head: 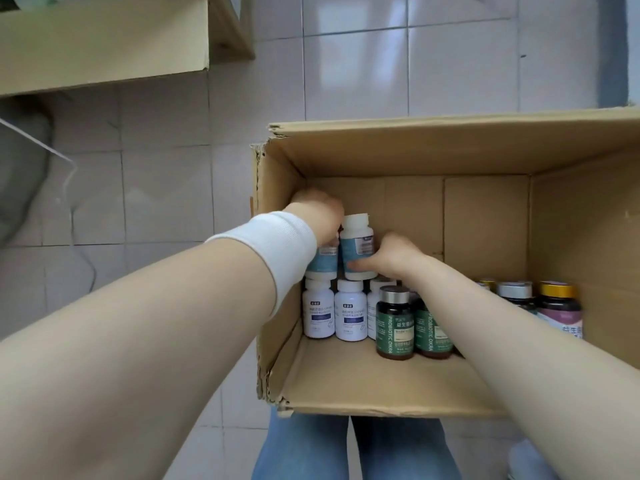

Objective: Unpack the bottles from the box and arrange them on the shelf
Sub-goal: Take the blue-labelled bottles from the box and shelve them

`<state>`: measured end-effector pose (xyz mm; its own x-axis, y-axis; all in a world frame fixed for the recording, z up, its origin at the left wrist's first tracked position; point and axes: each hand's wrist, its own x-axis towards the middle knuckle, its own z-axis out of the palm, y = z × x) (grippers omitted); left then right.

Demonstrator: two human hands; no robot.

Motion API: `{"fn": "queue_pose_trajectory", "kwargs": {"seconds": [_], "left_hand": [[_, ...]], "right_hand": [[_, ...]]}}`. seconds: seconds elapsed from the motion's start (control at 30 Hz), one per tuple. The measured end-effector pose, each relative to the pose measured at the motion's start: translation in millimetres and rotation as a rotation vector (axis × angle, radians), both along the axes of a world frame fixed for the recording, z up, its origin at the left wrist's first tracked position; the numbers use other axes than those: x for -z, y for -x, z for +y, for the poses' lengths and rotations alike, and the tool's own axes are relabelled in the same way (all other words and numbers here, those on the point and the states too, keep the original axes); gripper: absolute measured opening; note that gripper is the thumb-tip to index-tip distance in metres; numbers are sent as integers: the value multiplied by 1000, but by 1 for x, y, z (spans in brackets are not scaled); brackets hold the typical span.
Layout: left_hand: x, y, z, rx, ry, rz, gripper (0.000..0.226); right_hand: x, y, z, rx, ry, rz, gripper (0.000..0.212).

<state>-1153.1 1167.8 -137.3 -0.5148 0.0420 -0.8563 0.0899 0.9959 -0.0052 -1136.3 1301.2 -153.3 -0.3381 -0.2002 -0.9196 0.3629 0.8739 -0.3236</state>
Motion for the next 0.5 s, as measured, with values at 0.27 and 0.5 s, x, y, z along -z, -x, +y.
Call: {"fn": "queue_pose_trajectory", "kwargs": {"seconds": [0.27,0.5], "left_hand": [[5,-14,8,-681,-212,73,61],[-86,-15,18,-1022,-653,265,44]], "right_hand": [[-10,15,45,147,-47,70,50],[-90,14,80,401,6,88,72]]}}
